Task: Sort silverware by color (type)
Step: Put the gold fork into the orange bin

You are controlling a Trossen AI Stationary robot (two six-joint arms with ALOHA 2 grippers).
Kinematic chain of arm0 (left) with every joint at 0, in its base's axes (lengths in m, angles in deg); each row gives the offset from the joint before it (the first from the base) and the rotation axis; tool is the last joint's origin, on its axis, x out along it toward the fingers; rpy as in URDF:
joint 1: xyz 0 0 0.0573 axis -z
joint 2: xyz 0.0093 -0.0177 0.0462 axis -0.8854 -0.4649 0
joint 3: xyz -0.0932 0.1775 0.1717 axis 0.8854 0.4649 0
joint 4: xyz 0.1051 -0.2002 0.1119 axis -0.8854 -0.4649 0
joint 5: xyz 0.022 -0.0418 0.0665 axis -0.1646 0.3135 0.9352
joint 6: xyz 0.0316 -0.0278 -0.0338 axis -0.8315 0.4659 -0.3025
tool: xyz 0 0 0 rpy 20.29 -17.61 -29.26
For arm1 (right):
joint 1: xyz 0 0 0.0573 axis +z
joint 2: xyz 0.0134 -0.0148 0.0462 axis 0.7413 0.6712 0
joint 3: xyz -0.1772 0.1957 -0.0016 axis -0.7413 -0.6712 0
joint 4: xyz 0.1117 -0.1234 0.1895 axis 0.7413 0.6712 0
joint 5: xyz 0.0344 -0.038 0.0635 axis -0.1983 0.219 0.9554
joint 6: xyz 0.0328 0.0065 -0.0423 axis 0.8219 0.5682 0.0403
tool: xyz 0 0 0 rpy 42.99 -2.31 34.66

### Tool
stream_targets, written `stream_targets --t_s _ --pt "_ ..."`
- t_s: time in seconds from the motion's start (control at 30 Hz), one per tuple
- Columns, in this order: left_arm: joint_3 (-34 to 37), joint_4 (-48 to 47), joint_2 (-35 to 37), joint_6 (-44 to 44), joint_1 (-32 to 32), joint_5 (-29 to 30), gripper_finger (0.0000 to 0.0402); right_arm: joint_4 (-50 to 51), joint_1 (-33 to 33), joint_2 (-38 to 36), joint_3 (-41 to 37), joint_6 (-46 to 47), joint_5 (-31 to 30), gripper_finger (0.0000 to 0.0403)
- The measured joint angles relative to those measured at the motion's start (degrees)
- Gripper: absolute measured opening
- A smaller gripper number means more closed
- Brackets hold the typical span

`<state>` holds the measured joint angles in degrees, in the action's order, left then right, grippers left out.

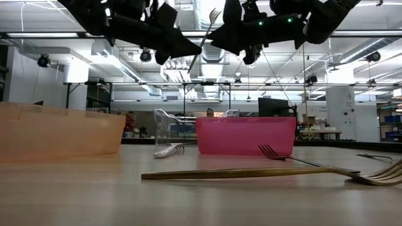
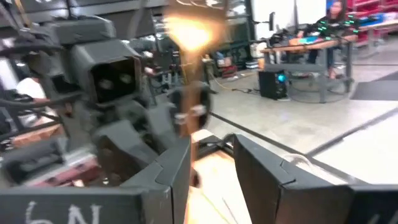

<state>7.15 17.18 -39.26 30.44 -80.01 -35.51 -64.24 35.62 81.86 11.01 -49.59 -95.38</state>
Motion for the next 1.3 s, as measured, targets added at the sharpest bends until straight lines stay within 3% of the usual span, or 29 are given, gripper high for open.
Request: stream_targets --t_s 0.2,0.53,0.63,1.03,1.3 --pt "0.02 -4.95 3.12 0.0 0.04 -0.04 0.0 3.95 -0.03 -1.76 -0.03 0.0 -0.09 0.0112" --pt "0.07 -19.36 9.21 2.69 0.17 -0.17 0.0 23.13 -0.05 -9.28 -0.03 -4.17 0.1 0.0092" --pt "0.02 -23.33 10.83 5.58 0.15 -2.78 0.0 26.84 -0.06 -11.12 -0.03 -7.11 0.1 0.0087" --pt "0.02 -34.86 16.26 25.51 1.83 -11.99 0.0 35.55 -0.16 -15.08 -0.01 -23.51 0.09 0.0077" --pt "0.02 -47.62 18.89 45.53 8.48 -17.64 0.0 37.93 -0.19 -15.01 -0.05 -28.17 0.03 0.0077"
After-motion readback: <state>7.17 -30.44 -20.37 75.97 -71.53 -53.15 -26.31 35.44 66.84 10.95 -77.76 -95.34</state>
